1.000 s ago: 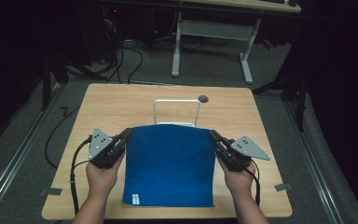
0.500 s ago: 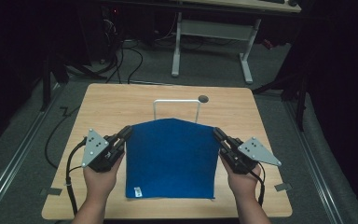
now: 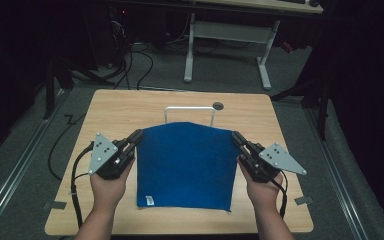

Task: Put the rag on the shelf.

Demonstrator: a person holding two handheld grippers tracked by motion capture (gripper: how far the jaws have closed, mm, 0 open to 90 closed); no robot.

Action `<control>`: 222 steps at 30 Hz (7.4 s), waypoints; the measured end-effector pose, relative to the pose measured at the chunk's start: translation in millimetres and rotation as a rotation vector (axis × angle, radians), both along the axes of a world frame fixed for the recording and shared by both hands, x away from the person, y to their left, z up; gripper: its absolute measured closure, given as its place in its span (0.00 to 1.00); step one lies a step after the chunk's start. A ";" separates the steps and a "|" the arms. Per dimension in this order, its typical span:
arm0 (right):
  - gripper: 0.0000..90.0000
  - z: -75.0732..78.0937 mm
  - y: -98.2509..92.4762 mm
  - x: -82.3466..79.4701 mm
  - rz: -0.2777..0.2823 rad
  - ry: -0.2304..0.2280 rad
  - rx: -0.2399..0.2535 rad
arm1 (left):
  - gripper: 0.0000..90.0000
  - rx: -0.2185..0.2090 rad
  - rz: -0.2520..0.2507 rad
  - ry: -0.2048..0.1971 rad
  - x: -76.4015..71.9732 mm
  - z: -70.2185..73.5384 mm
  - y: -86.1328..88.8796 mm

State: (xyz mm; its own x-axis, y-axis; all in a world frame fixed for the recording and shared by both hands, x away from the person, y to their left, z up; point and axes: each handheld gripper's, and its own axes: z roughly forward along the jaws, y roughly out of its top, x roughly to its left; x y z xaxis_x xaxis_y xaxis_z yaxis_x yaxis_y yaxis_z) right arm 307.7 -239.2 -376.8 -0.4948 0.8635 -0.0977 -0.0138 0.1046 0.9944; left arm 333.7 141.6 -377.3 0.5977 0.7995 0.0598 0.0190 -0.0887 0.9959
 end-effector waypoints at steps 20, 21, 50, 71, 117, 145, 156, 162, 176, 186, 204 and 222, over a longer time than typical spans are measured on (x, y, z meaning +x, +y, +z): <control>0.97 62.4 -13.4 48.3 -0.050 -0.056 0.008 | 0.98 0.052 0.053 -0.073 64.6 58.4 -10.8; 0.97 64.6 -13.1 53.8 -0.060 -0.056 0.004 | 0.98 0.064 0.059 -0.078 69.6 60.4 -12.5; 0.97 52.2 -19.0 172.5 -0.175 0.119 -0.038 | 0.98 0.221 0.176 0.027 176.1 65.3 -43.5; 0.97 -10.1 -7.5 208.1 -0.135 0.314 -0.129 | 0.98 0.305 0.133 0.275 196.5 -31.7 -33.8; 0.96 -118.1 -5.0 179.2 -0.087 0.491 -0.152 | 0.97 0.304 0.016 0.433 163.8 -120.2 -28.7; 0.63 -105.2 -30.8 154.9 -0.160 0.474 -0.147 | 0.55 0.197 0.076 0.403 144.3 -110.0 -13.8; 0.56 -97.3 -33.0 150.7 -0.164 0.434 -0.158 | 0.55 0.217 0.092 0.401 140.1 -109.7 -6.9; 0.51 -93.7 -35.0 145.3 -0.170 0.432 -0.161 | 0.55 0.204 0.100 0.403 130.4 -107.1 -0.6; 0.44 -82.2 -35.6 120.8 -0.153 0.362 -0.188 | 0.53 0.190 0.116 0.437 108.0 -111.2 22.6; 0.38 -80.1 -40.8 82.1 -0.133 0.352 -0.247 | 0.52 0.194 0.092 0.451 71.8 -115.7 33.7; 0.26 -124.7 -7.8 -18.8 -0.047 0.445 -0.231 | 0.46 0.212 -0.101 0.534 -22.9 -144.0 -37.9; 0.27 -141.5 13.5 -15.4 0.033 0.463 -0.297 | 0.48 0.301 -0.156 0.519 -25.4 -151.0 -59.4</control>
